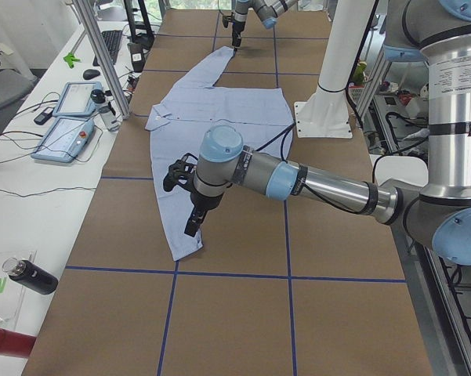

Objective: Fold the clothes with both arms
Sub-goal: 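Move the right gripper down to the cuff of the sleeve nearest it and grasp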

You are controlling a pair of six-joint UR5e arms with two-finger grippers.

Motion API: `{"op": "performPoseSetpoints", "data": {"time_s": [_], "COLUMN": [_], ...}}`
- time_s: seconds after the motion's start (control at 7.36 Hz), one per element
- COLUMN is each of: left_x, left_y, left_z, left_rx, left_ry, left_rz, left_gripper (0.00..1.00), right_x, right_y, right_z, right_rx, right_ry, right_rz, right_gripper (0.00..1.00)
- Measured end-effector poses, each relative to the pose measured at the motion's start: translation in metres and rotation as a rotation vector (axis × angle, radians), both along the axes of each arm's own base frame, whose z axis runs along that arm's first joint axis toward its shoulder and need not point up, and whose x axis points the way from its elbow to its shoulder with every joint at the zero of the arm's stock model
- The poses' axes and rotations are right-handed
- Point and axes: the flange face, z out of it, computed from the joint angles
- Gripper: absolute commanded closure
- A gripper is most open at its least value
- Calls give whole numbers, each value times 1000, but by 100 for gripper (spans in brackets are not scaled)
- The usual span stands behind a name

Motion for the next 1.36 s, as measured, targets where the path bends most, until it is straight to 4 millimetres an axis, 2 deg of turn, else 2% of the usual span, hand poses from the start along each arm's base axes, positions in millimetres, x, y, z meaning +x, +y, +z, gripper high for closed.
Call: {"op": "performPoseSetpoints", "data": {"time_s": [0.68,0.95,1.09,1.22,1.36], "left_x": [0,0,-1,-1,-1], "left_y": [0,0,0,0,1], "left_z": [-1,-2,-2,-2,-2], "left_rx": [3,4,4,4,4], "left_ry": [0,0,0,0,0], "left_rz": [-1,0,-1,-1,-1], "left_gripper": [0,0,0,0,0], "right_x": [-1,-1,-2,-3,-2], "right_y": [0,-1,-2,-3,-3], "right_z": [9,10,9,8,7], "right_rx": [3,12,15,17,18], "right_ry": [21,25,23,21,20], "right_rz": [-25,-37,-39,-39,-38], "right_gripper": [52,69,81,100,100]}}
